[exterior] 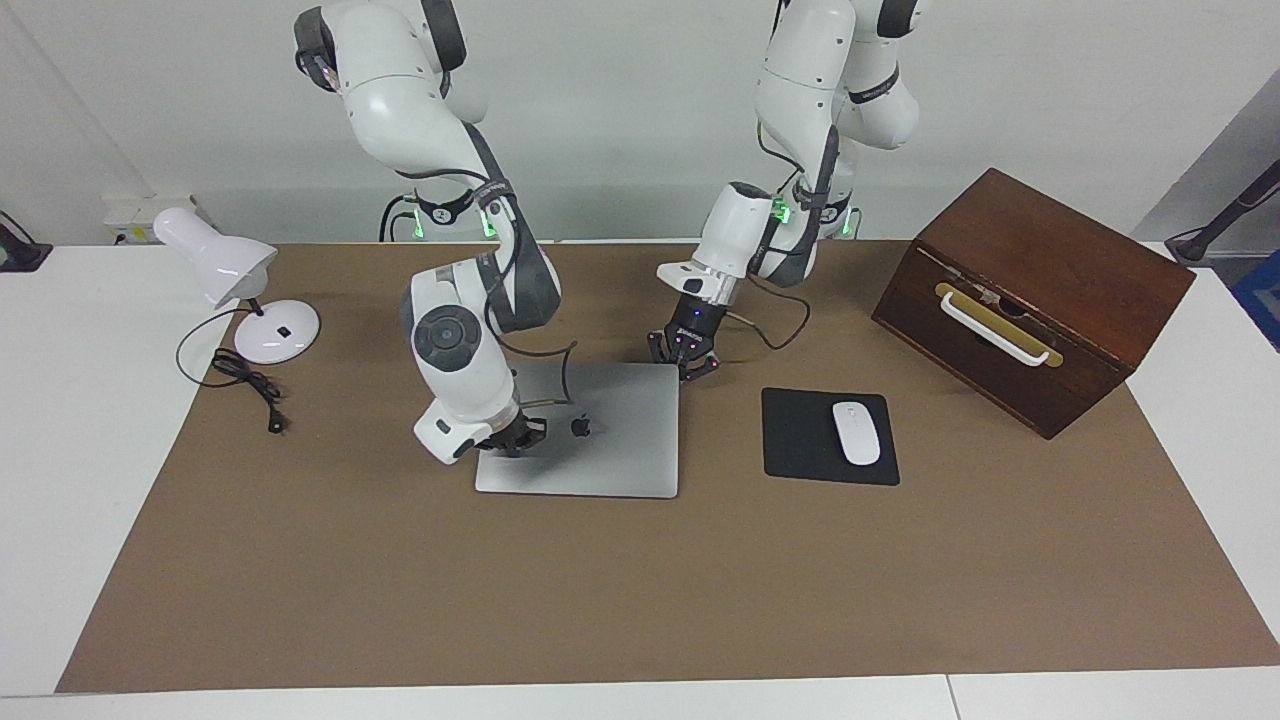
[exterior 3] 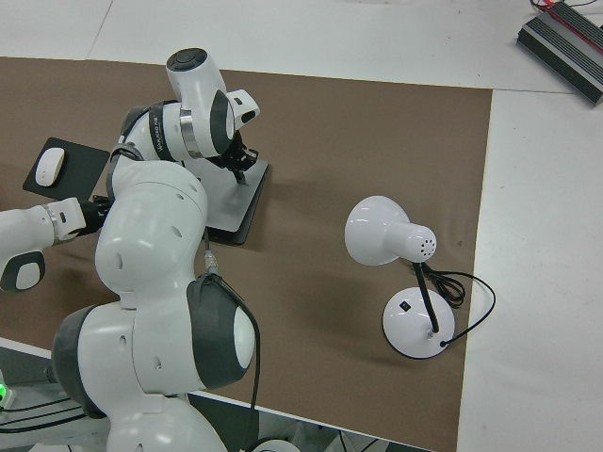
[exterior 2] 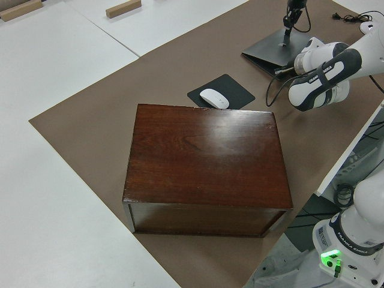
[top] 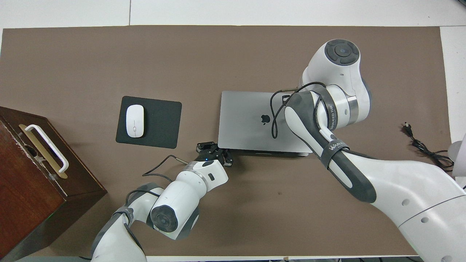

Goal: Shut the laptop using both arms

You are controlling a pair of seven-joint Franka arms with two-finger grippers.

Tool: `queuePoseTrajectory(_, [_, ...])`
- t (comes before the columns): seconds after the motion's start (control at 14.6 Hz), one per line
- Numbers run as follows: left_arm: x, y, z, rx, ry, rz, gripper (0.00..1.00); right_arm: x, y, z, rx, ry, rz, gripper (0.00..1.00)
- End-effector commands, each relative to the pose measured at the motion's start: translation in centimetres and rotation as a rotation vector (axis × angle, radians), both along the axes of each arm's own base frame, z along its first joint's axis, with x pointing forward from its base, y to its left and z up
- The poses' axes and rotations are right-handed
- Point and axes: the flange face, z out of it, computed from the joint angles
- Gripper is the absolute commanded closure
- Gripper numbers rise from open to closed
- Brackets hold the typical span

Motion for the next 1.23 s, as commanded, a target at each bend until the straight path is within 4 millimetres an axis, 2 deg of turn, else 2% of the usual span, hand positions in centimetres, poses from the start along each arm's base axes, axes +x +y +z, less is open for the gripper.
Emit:
queuePoseTrajectory(0.0, [-0.1,1.2,-2.8,0.043,0.035,0.018,1.00,-0.1,-0.2,2.4,0.012,-0.006,0.016,1.00])
queuePoseTrajectory(0.34, [0.0,1.3,-2.8,0.040,0.038,0.026,1.00,-0.2,-1.2,6.0,-0.004,-0.044,0.035,1.00])
queuePoseTrajectory(0.48, [0.2,1.5,-2.7,0.027,0.044,0.046,1.00,0.3,-2.8,6.6,-0.040,-0.070,0.076,1.00])
queuePoseTrajectory(0.62, [0.3,1.4,-2.1,0.011,0.045,0.060,1.00,1.0,-5.5,7.4,-0.058,-0.095,0.133,1.00])
queuePoseTrajectory(0.82, [0.3,1.3,-1.2,-0.013,0.046,0.077,1.00,1.8,-10.7,9.6,-0.062,-0.137,0.215,1.00])
queuePoseTrajectory(1.03, [0.3,1.3,0.1,-0.016,0.083,0.093,1.00,2.2,-14.8,12.4,-0.100,-0.176,0.282,1.00])
queuePoseTrajectory(1.1, [0.4,1.3,0.7,-0.016,0.088,0.092,1.00,1.9,-15.8,13.7,-0.108,-0.189,0.294,0.90])
queuePoseTrajectory(1.17, [0.3,1.3,1.0,-0.013,0.098,0.091,1.00,1.5,-17.0,15.2,-0.112,-0.201,0.290,0.50])
